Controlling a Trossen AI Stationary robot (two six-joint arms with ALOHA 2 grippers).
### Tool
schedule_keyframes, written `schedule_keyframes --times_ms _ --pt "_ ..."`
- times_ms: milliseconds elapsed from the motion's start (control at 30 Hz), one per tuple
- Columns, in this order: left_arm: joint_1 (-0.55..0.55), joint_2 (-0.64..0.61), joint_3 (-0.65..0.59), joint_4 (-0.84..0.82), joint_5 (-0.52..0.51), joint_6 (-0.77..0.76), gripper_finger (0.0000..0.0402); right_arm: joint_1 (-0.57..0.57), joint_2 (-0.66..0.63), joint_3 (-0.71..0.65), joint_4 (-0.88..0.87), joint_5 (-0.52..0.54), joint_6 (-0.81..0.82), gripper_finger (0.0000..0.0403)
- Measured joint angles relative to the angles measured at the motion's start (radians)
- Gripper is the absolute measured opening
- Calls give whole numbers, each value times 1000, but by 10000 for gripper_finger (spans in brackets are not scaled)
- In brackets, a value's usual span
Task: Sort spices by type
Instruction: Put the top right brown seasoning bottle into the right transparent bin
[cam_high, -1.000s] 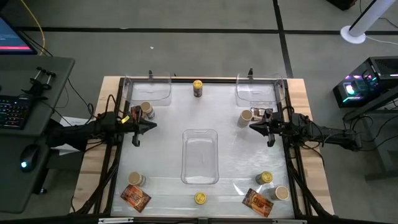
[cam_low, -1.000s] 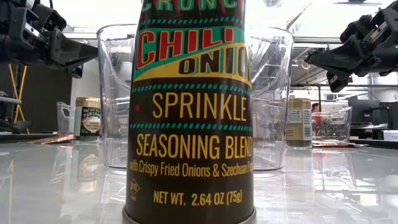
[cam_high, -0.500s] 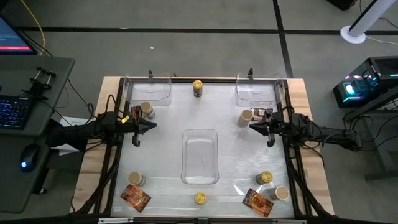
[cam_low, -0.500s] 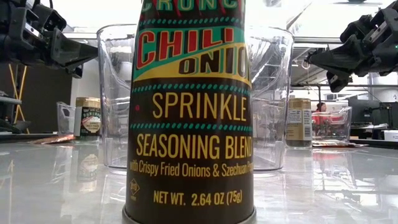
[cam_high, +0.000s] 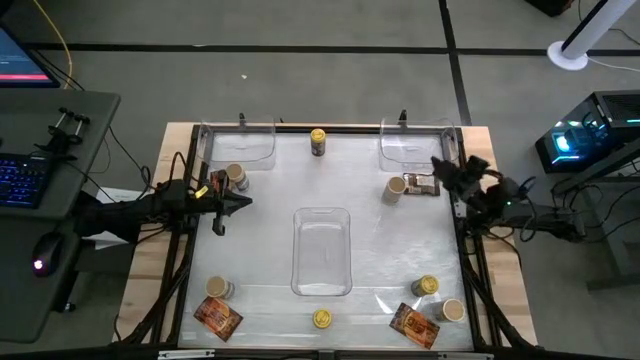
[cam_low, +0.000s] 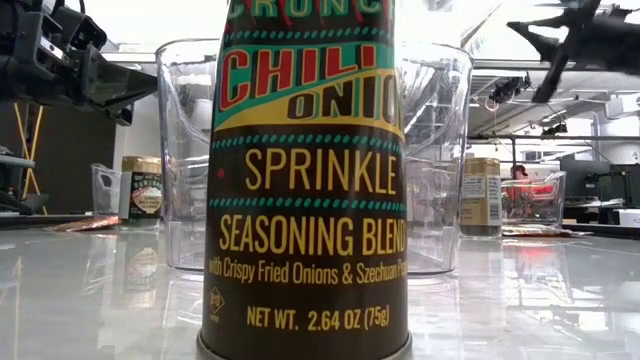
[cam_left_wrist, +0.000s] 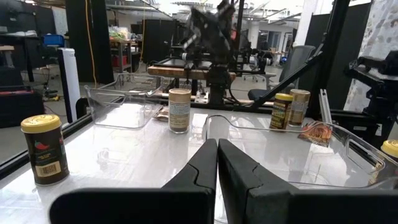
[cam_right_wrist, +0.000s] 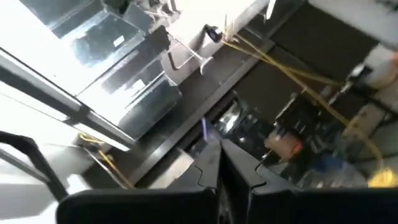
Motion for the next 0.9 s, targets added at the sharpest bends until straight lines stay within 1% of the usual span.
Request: schedule_keyframes --times_ms 67,167,233,333,400,467,533,633,700,767,900 --pt "0 0 0 0 0 0 3 0 63 82 -86 -1 -68 6" --pt "0 0 0 0 0 0 3 -3 186 257 -386 -1 -177 29" --pt "0 0 0 0 0 0 3 -14 287 380 -603 -1 -230 58" --pt "0 0 0 0 0 0 3 -39 450 552 -873 24 -256 117" --pt "0 0 0 0 0 0 3 -56 559 666 -1032 62 -229 162" --pt "0 0 0 0 0 0 3 -74 663 773 -1192 89 -167 207" --pt "0 0 0 0 0 0 3 -90 763 874 -1334 99 -109 251" --pt "0 0 0 0 0 0 3 -108 914 1004 -1522 99 -32 304" --pt "0 0 0 0 0 0 3 -120 1013 1081 -1624 96 11 327" --pt "0 0 0 0 0 0 3 -125 1100 1141 -1706 52 80 343" --pt "0 0 0 0 0 0 3 -122 1243 1196 -1783 -52 106 354"
